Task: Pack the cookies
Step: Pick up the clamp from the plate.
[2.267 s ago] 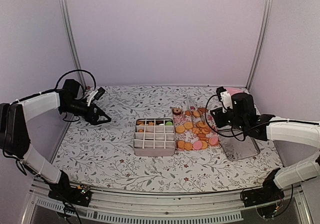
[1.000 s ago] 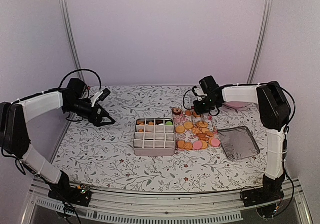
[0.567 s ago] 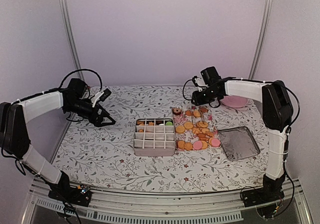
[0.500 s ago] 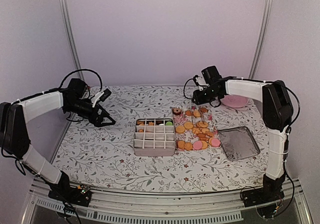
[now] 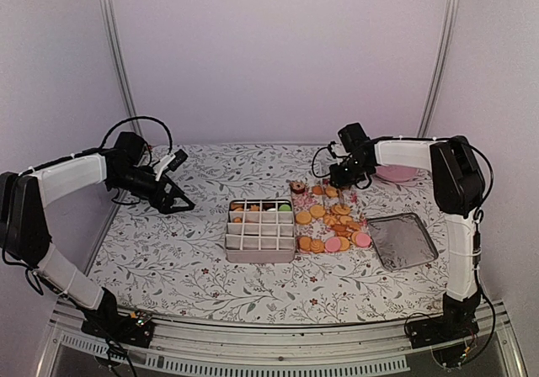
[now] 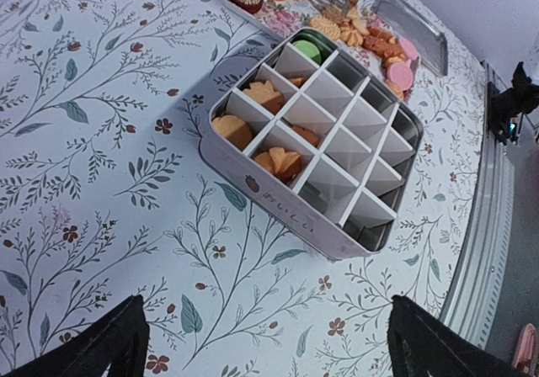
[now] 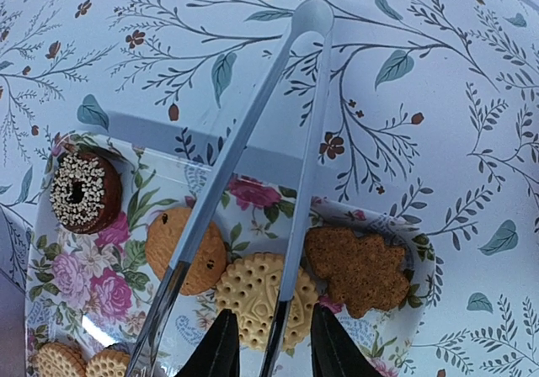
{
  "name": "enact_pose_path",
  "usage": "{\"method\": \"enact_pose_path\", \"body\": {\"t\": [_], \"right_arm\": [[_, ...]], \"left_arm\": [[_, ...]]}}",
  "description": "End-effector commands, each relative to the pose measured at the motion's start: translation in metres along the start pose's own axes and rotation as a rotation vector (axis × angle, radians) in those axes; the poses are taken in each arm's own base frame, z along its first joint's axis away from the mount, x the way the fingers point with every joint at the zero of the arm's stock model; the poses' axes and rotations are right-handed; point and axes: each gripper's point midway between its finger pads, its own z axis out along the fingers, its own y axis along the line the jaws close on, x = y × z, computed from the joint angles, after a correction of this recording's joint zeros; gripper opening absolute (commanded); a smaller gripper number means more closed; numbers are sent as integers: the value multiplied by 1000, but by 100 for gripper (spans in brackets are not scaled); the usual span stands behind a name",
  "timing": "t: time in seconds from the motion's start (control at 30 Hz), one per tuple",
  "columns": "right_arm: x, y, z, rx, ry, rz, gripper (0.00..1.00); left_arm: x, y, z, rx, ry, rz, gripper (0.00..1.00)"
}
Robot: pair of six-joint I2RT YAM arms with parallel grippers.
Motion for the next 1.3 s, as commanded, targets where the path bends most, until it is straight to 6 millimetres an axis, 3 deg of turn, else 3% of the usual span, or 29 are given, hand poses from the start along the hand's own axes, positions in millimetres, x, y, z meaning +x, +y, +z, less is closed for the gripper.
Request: {"method": "enact_pose_path", "body": {"t": [0.0, 0.17, 0.33, 0.57, 0.73, 0.87, 1.0, 1.13, 1.27], "right_arm": [[3, 0, 10, -5, 12, -15, 28], [7, -3, 14, 12, 23, -20, 12], [5, -3, 10, 9, 11, -21, 3], [-23, 1, -25, 0, -120, -21, 0], [-53, 13, -78, -40, -310, 33, 0], [-81, 32, -146, -66, -545, 93, 0], [-102, 81, -213, -191, -790, 121, 0], [-104, 132, -257, -339, -947, 128, 0], [-109, 171, -283, -510, -1037, 160, 0]], "left_arm": [[-7, -6, -5, -8, -11, 34, 99], [-8, -6, -6, -7, -14, 34, 99], [-9, -4, -5, -16, -10, 27, 99], [-15, -3, -7, -20, -21, 24, 99], [-30, -11, -10, 20, -54, 12, 99], [-54, -33, -12, 107, -96, 24, 99], [-85, -58, -11, 186, -149, 52, 99], [-121, -88, -16, 305, -232, 28, 99], [-153, -121, -24, 425, -308, 60, 99]]}}
